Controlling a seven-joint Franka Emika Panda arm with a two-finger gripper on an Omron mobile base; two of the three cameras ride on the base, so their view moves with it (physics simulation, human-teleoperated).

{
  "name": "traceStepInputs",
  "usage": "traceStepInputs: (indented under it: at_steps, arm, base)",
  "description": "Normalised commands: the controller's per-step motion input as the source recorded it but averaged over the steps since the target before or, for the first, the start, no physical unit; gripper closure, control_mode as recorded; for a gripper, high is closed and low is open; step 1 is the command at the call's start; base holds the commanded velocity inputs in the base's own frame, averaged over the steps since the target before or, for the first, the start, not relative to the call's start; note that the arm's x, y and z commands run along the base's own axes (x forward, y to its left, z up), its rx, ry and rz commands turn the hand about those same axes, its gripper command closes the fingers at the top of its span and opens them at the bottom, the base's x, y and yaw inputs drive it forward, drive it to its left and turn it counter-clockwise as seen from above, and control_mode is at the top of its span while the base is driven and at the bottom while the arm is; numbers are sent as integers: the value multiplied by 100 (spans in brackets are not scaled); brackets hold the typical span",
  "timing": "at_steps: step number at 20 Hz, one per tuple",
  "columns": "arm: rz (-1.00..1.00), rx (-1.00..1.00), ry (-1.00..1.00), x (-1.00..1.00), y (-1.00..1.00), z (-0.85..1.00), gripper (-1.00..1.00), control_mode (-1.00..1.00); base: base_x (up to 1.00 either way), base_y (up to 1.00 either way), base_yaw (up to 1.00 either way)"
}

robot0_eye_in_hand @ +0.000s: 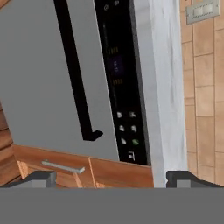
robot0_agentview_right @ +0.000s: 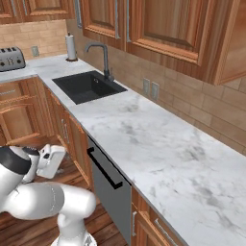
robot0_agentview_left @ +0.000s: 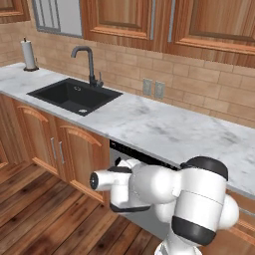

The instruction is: Open the dishwasher door and pull out the top rack.

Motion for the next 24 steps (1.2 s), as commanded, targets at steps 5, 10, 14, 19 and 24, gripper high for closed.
traceStepInputs:
  at_steps: [5,10,14,19,24]
  arm:
    - [0,-6,0,31,0,-26,-100,-100]
    - [0,-6,0,31,0,-26,-100,-100]
    - [0,-6,0,26,0,-31,-100,-100]
    - [0,-7,-1,26,0,-33,-100,-100]
    - [0,-7,0,28,0,-32,-100,-100]
  base:
    - [0,0,0]
    - [0,0,0]
    - [0,0,0]
    - [0,0,0]
    - [0,0,0]
